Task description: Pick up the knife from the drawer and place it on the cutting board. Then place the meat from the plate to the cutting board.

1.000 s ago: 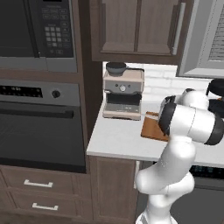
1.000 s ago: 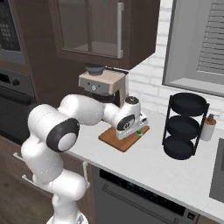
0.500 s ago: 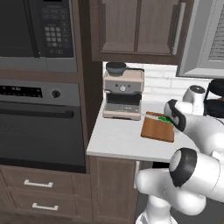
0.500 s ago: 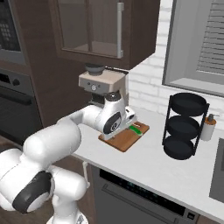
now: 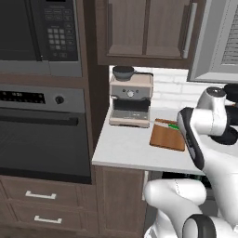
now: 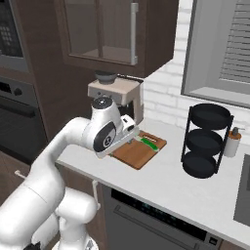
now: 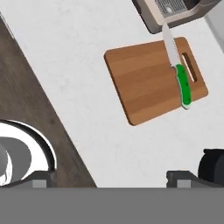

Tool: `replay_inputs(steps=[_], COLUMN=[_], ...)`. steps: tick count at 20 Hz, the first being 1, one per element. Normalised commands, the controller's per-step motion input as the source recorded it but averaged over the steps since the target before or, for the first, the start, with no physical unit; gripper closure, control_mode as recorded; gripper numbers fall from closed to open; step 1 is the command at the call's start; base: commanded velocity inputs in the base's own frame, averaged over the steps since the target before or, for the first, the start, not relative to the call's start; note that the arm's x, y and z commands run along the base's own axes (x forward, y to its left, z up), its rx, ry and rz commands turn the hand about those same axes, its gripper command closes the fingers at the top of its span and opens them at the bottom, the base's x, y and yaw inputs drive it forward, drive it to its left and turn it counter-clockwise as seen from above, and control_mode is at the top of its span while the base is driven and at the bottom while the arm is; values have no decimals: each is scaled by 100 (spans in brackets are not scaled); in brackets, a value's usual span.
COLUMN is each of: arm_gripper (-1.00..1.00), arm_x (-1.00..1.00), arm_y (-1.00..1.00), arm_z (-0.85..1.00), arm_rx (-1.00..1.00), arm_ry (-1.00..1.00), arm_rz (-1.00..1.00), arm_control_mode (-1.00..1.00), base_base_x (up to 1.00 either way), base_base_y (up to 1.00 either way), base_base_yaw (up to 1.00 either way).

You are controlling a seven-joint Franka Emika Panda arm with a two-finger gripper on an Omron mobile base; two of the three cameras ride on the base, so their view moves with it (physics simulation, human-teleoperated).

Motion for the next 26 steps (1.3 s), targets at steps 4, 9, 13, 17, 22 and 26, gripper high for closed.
replay_inputs(steps=[4,9,13,17,22,26], arm_gripper=[-100,-100,-100,-100,-100,-100], arm_x=[-96,-55,-1,-1,-4,0], arm_y=[7,3,0,-7,-6,0], arm_z=[30,48,58,37,0,0], arm_rx=[0,0,0,0,0,0], arm_ry=[0,2,-4,-16,-4,0], arm_rz=[0,-3,-4,-1,0,0], arm_control_mode=[-100,-100,-100,-100,100,100], base_base_x=[0,0,0,0,-41,-54], base_base_y=[0,0,0,0,-53,-75], base_base_yaw=[0,0,0,0,-12,-43])
